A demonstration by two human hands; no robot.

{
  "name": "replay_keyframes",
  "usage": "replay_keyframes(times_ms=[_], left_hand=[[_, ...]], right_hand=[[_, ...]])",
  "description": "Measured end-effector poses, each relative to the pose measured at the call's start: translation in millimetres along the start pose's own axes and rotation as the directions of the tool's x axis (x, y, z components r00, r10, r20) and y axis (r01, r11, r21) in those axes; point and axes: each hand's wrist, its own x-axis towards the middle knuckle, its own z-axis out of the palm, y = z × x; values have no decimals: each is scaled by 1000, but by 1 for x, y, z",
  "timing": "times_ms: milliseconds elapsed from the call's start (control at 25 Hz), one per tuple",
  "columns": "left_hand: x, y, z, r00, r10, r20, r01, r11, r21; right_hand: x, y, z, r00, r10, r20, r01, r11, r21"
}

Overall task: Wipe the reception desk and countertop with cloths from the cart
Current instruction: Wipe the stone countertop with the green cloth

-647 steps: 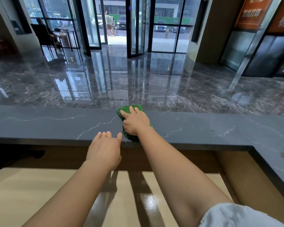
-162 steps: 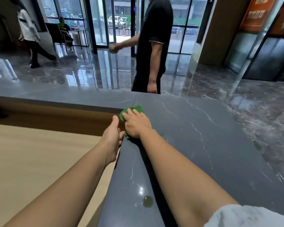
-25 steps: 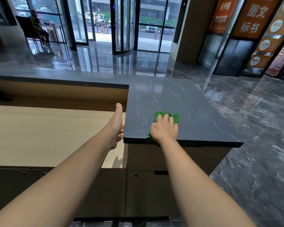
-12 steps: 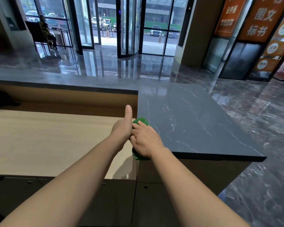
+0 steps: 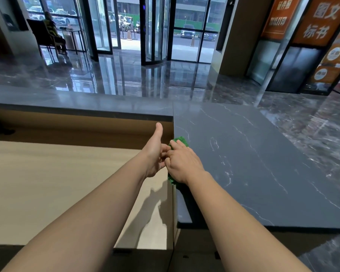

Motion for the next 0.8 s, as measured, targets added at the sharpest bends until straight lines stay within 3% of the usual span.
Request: replay_keyframes(times_ms=[440, 800], left_hand=[[91, 54, -9, 996, 9, 92, -14, 998, 57], [110, 53, -10, 994, 48, 103, -55, 996, 66]], right_hand=[[112, 30, -4, 997, 75, -2, -75, 997, -3], [123, 32, -7, 996, 92, 0, -91, 995, 29]])
